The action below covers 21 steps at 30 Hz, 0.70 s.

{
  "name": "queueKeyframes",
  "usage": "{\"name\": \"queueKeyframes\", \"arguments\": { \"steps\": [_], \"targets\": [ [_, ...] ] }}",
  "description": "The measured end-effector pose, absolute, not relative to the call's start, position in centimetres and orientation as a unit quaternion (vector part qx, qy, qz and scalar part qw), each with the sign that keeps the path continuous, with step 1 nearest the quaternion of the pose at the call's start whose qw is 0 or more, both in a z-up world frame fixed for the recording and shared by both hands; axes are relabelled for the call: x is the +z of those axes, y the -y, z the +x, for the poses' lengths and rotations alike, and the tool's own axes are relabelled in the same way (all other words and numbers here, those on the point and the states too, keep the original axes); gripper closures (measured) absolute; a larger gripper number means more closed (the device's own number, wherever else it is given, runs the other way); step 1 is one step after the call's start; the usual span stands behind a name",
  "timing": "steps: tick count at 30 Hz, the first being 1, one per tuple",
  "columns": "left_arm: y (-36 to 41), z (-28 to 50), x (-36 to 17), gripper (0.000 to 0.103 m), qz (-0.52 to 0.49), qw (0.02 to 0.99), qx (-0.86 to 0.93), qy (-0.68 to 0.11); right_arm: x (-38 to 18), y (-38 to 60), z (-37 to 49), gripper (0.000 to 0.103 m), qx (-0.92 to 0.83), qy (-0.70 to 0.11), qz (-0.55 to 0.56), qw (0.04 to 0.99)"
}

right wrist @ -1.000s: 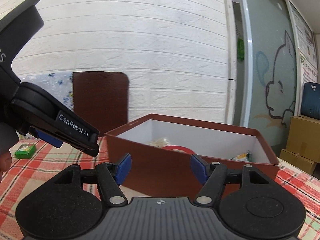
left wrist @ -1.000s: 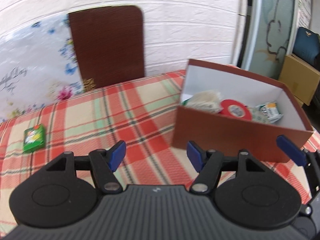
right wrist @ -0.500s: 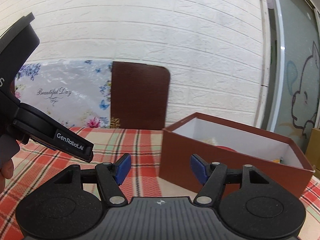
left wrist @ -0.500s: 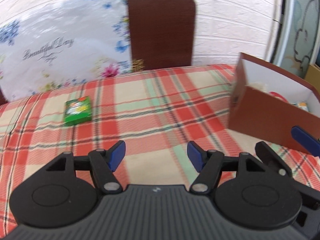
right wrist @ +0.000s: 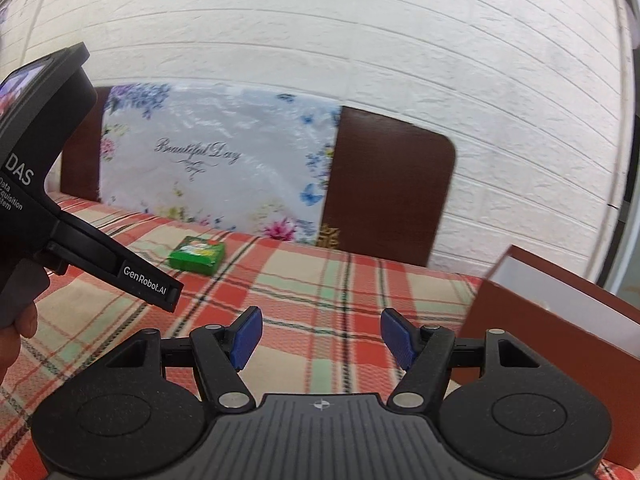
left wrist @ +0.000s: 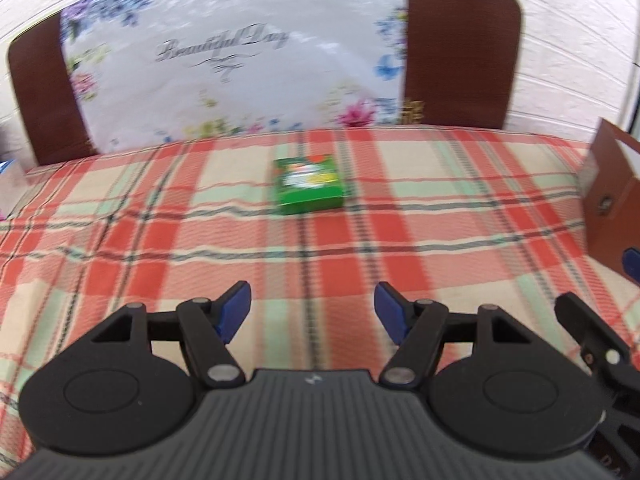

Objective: Organize objects
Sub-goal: 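Move the right gripper to the small green box and grasp it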

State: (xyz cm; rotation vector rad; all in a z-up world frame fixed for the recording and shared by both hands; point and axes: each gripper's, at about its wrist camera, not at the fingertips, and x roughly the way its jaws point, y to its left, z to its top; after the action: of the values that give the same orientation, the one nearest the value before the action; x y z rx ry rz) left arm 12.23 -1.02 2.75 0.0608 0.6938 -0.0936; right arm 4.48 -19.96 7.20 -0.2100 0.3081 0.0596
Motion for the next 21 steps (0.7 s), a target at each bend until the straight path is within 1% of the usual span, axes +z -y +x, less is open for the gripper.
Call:
{"name": "queueKeyframes", "arguments": {
  "steps": [11,12,13,14,16,19,21],
  "targets": [
    [-7.0,14.6,-0.3,0.033,0.009,0.941,0.034,-0.337,5.9,14.7,7.1,0.038,0.093,-0.178,-0.134,0.97],
    [-7.8,14.7,-0.8,0.029,0.002,0.941,0.042,-0.335,5.7,14.3,7.7,0.038,0.101,-0.182,-0.133,0.969],
    [-8.7,14.7,-1.2,0.022,-0.01,0.945,0.043,-0.324,5.6,13.9,8.3,0.038,0.108,-0.186,-0.131,0.968],
    [-9.4,14.4,-1.5,0.02,-0.02,0.949,0.043,-0.313,5.4,13.5,9.0,0.038,0.114,-0.191,-0.129,0.966],
    [-10.2,14.0,-1.6,0.017,-0.043,0.953,0.036,-0.296,5.0,12.6,10.7,0.037,0.125,-0.205,-0.121,0.963],
    [-9.9,13.9,-1.9,0.017,-0.039,0.957,0.036,-0.285,4.2,11.0,13.6,0.032,0.134,-0.223,-0.109,0.959],
    [-9.9,14.0,-2.0,0.016,-0.038,0.958,0.035,-0.283,3.9,9.9,16.1,0.032,0.136,-0.235,-0.105,0.957]
  ]
}}
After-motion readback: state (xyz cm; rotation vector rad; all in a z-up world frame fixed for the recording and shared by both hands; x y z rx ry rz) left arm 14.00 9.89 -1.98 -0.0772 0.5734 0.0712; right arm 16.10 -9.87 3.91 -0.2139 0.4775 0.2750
